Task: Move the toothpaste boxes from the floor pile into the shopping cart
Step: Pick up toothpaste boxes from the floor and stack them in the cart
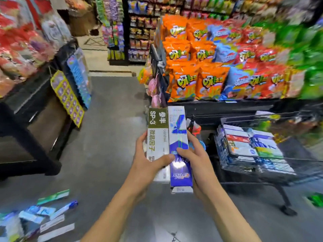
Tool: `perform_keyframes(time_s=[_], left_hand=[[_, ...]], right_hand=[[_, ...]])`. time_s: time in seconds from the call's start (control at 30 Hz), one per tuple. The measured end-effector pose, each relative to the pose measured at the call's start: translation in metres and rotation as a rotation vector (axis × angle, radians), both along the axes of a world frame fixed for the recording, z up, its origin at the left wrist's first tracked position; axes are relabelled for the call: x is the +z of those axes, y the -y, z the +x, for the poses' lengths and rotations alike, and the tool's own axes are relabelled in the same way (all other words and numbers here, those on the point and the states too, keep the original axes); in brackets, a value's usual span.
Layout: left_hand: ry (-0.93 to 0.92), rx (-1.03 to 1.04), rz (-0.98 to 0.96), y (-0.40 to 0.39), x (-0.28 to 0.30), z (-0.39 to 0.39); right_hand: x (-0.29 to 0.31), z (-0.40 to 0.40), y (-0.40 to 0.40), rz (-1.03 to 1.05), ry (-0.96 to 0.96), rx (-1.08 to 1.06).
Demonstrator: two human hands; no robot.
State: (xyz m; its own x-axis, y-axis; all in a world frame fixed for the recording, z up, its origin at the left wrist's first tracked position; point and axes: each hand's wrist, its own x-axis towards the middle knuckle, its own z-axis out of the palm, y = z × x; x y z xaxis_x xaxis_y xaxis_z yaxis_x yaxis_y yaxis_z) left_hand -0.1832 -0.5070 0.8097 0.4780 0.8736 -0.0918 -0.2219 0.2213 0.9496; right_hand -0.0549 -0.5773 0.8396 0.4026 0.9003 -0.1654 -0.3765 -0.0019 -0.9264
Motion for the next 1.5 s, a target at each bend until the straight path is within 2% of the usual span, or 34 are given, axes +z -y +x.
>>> perform_keyframes(time_s=[0.23, 0.43, 0.73, 0.9, 1.13, 1.27, 1.5], left_hand=[[-0.005, -0.181, 0.098, 0.045, 0.003, 0.188], [-0.011, -0.369, 0.151, 0.080, 0.006, 0.319], [-0.093, -0.586, 0.168, 0.101, -0.018, 0.486], [-0.154, -0.615, 0.143, 0.084, -0.047, 0.585], [-0.243, -0.714, 0.130, 0.054, -0.076, 0.706], [-0.299, -0.694, 0.082, 0.042, -0.092, 0.764], [-0.472, -0.699, 0.120, 0.013, -0.140, 0.868]], right_hand=[[0.002, 0.168, 0.078, 0.030, -0.045, -0.179], [-0.004, 0.282, 0.131, 0.045, -0.105, -0.418], [-0.026, 0.423, 0.168, 0.001, -0.159, -0.686], [-0.043, 0.519, 0.171, -0.067, -0.191, -0.801], [-0.066, 0.644, 0.163, -0.188, -0.184, -0.821], [-0.075, 0.709, 0.152, -0.261, -0.140, -0.809], [-0.117, 0.841, 0.133, -0.375, -0.126, -0.677]])
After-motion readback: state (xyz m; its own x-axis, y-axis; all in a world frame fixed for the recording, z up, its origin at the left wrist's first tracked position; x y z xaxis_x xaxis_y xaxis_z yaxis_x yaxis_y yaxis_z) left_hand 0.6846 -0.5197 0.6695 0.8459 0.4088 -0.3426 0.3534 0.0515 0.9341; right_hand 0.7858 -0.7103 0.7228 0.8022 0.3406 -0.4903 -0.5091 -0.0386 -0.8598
